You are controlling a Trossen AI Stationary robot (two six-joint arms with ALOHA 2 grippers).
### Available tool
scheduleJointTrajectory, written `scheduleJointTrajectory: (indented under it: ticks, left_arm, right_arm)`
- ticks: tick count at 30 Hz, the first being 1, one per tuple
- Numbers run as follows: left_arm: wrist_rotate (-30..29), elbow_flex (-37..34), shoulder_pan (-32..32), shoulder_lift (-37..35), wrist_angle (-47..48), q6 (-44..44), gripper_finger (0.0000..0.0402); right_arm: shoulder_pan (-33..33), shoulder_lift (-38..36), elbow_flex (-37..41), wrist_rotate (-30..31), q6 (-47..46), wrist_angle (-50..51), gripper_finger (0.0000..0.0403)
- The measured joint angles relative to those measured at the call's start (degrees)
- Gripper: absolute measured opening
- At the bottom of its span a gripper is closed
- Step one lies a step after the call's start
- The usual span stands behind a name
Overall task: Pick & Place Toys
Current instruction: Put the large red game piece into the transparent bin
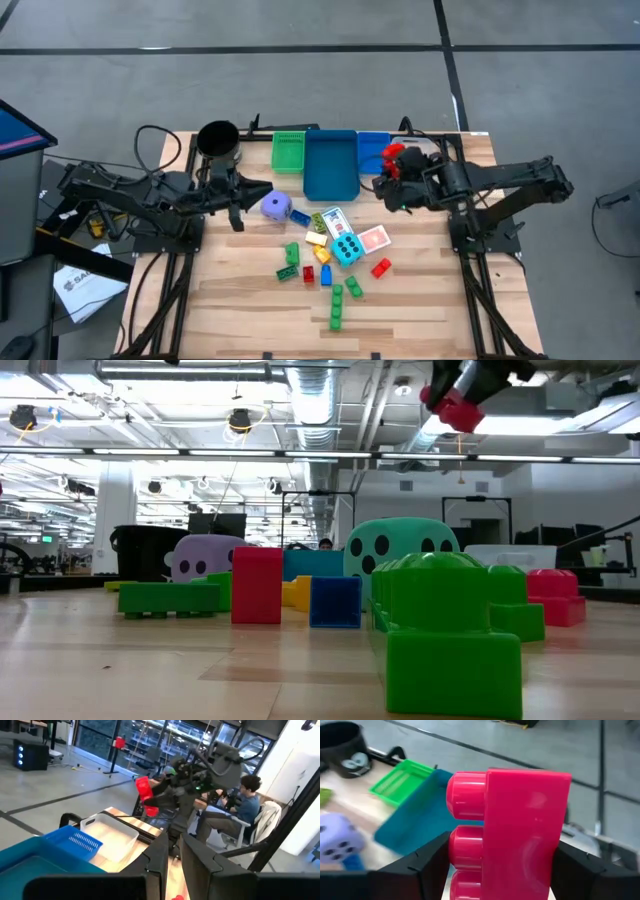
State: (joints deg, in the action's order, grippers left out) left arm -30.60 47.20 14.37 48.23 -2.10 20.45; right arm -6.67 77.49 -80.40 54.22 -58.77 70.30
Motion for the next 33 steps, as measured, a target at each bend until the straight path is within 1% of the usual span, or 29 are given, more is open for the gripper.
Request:
scheduleJointTrajectory:
  ticks: [10, 15, 19, 22, 24, 33]
  left_arm:
    - [-7.7, 0.0, 0.0, 0.4, 0.0, 6.2, 0.0044]
    - [-9.1, 0.0, 0.0, 1.6, -0.1, 8.7, 0.0044]
    - [-9.4, 0.0, 0.0, 3.3, -0.8, 9.0, 0.0044]
    - [-9.4, 0.0, -0.3, 4.6, -1.6, 9.0, 0.0044]
    - [-9.3, 0.0, -0.6, 5.4, -1.9, 9.0, 0.0044]
    - [-8.6, 0.0, -4.0, 7.1, -2.2, 9.0, 0.0044]
  right_arm:
    - [11.9, 0.0, 0.0, -0.7, 17.8, -6.9, 0.027]
    - [16.9, 0.0, 0.0, -8.0, 26.6, -10.6, 0.0271]
    - [18.6, -1.7, 0.1, -11.9, 32.2, -13.0, 0.0271]
    - [18.7, -5.1, 0.6, -13.0, 33.9, -14.1, 0.0271]
    - [18.2, -8.5, 2.4, -13.3, 33.9, -15.0, 0.0271]
    - [14.6, -25.4, 16.6, -14.2, 28.3, -17.1, 0.0272]
